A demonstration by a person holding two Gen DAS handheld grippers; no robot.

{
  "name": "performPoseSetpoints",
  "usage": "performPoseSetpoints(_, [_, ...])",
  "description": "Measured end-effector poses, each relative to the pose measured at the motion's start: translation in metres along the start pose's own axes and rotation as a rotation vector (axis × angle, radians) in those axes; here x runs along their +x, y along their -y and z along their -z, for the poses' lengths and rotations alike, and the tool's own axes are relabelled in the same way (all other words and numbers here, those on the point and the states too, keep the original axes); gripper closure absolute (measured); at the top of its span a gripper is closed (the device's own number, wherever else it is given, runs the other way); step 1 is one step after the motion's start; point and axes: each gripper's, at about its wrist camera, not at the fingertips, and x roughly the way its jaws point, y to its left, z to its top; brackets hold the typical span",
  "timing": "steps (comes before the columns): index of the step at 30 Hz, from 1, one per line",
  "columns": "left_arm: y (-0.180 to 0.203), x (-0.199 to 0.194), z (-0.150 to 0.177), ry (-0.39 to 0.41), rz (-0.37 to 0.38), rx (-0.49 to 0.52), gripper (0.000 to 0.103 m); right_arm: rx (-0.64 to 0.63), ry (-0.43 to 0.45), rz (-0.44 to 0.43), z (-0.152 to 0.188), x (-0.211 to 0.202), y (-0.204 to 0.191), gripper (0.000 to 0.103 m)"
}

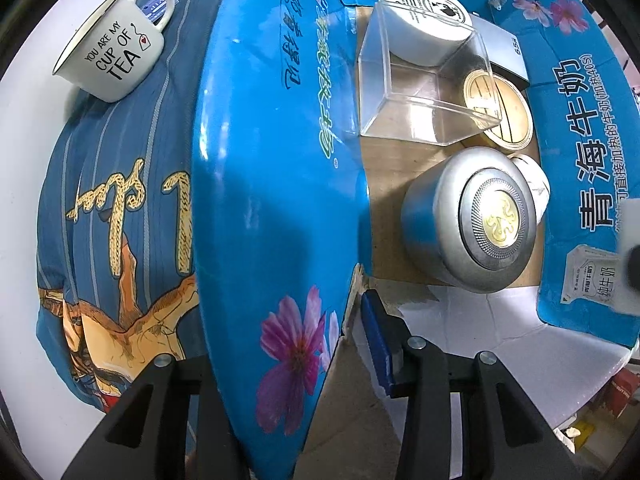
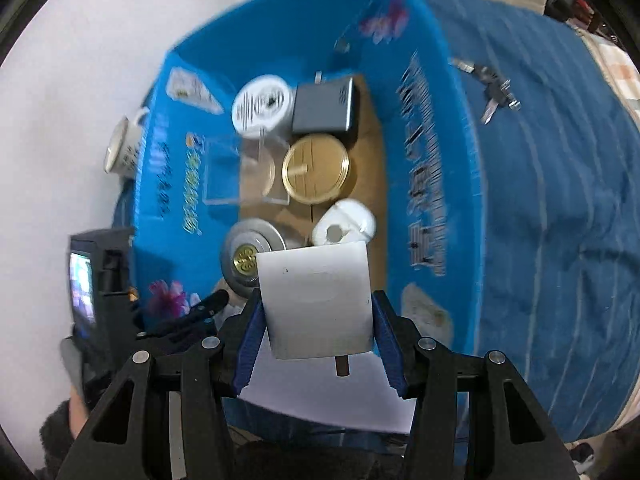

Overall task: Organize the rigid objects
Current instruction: 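Carry the charger into the box and release it beside the canister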

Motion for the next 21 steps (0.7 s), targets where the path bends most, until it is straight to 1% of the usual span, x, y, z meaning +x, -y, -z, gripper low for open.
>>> performPoseSetpoints(5, [0.000,0.000,-0.001,0.000,0.000,-0.001,0.065,-0.011,-0.060,0.053,-0.001,0.030,-0.003,0.048])
performPoseSetpoints(10, [0.000,0.000,-0.001,-0.001,-0.001,-0.001,0.065,-0.016,-0.074,0.094,-0.002,0.042,-0.003,0.048])
performPoseSetpoints(14, [0.001,0.001,-0.001,-0.002,-0.001,-0.001,0.065,-0.013,-0.075,0.105,-0.002,0.045,-0.005,0.048])
performPoseSetpoints(20, [0.000,0.001,-0.001,-0.002,-0.001,-0.003,0.065,-0.005,-0.101,0.101,-0.003,0.047,-0.005,0.048])
performPoseSetpoints(21, [0.000,0.001,-0.001,-0.002,-0.001,-0.003,0.065,-0.007,-0.099,0.095,-0.003,0.046,-0.005,0.045])
